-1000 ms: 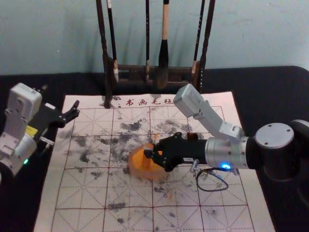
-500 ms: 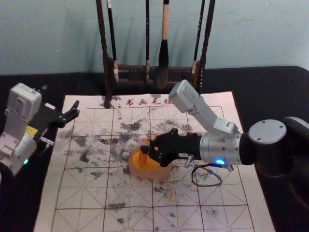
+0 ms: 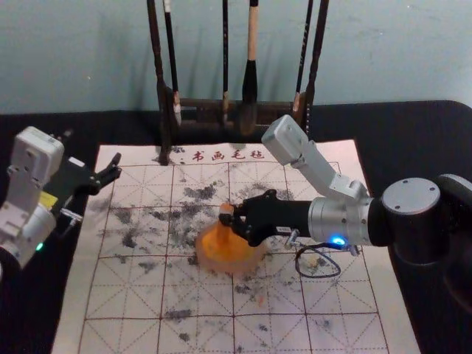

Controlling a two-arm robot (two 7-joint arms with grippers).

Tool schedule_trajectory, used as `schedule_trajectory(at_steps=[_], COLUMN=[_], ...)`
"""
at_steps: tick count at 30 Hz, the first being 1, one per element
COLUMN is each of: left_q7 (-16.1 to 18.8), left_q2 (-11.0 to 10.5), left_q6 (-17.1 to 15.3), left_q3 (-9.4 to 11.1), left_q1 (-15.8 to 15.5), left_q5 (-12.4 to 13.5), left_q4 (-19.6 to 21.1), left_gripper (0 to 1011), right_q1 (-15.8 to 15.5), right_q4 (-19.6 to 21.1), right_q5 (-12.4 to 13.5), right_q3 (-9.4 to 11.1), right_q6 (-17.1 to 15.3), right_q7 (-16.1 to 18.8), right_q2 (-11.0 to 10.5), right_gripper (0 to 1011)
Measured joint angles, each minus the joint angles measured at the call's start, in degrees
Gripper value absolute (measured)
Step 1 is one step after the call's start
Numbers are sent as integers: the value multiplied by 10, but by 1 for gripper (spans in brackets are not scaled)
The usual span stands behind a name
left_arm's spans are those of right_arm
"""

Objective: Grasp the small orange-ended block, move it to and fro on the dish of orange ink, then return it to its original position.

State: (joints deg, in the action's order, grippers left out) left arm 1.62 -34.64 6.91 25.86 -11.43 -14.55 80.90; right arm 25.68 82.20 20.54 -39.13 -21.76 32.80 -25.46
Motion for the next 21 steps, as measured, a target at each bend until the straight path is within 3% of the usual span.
schedule_trajectory(at_steps=[21], left_q7=[0], left_q2=[0], left_q6=[0], left_q3=[0], left_q1=[0], left_q5=[0], left_q4=[0], left_gripper=[1001], right_q1=[-5], right_q4=[0], right_q5=[-4], right_q3=[13], right_q6=[-1], right_q7=[-6], right_q2=[-10], right_gripper=[129])
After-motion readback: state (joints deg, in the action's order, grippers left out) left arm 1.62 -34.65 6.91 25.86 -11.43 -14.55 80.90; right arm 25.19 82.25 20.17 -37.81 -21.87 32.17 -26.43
